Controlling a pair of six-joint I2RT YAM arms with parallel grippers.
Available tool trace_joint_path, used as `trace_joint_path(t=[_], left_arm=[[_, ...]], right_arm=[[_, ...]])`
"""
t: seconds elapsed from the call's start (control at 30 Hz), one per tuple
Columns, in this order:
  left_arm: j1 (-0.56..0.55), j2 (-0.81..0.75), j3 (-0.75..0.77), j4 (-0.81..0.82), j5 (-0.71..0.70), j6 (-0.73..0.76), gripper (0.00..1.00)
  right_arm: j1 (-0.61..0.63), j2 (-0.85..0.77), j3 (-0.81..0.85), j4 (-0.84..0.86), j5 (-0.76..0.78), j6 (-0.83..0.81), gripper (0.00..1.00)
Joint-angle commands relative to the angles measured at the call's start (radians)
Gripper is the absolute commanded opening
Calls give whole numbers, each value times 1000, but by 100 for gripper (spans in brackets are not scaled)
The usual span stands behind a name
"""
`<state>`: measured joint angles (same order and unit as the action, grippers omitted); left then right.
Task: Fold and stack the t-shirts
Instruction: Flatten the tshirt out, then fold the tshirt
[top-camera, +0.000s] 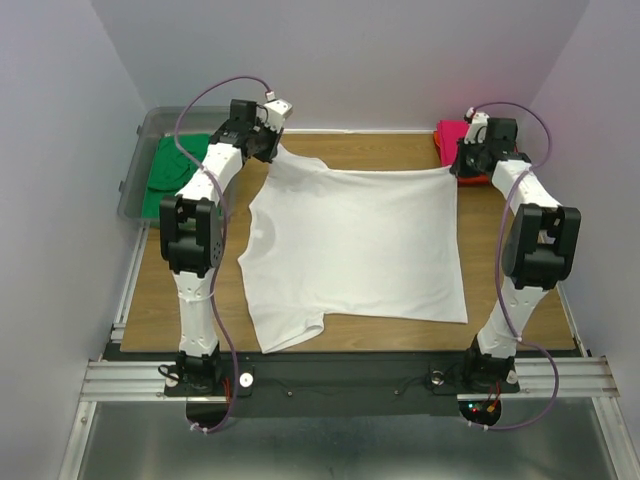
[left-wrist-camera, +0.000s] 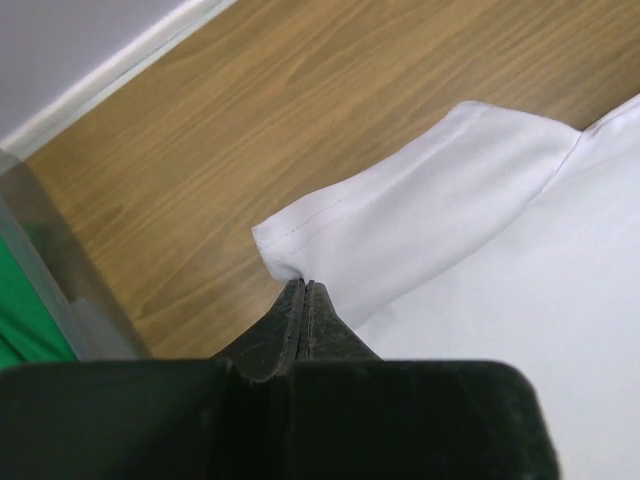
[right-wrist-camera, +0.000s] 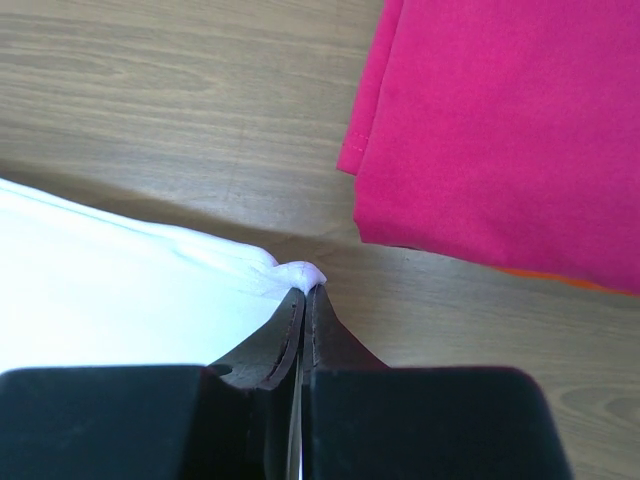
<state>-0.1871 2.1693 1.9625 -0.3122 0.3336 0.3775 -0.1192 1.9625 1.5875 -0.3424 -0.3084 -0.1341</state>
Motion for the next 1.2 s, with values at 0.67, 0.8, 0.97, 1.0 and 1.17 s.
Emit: trace_joint_path(t=[0.67,0.8,0.97,1.0,1.17], left_arm=[[5,-563,-746,90,64,41,0],[2,-572,-865,123,42,31,0],[-3,-580,-967,114,47,89,0],[-3,-591,-976,90,64,131,8],[0,-675,-988,-27,142,284,43]], right_arm=[[-8,-248,-316,-30,-46,-174,1],[-8,-232,-366,-30,-67,-200,0],[-8,-225,-440,-32,-71,-266,6],[-8,-228,-448,-35,-64,-280,14],[-13,-277,-454,-78,-11,-349,57]])
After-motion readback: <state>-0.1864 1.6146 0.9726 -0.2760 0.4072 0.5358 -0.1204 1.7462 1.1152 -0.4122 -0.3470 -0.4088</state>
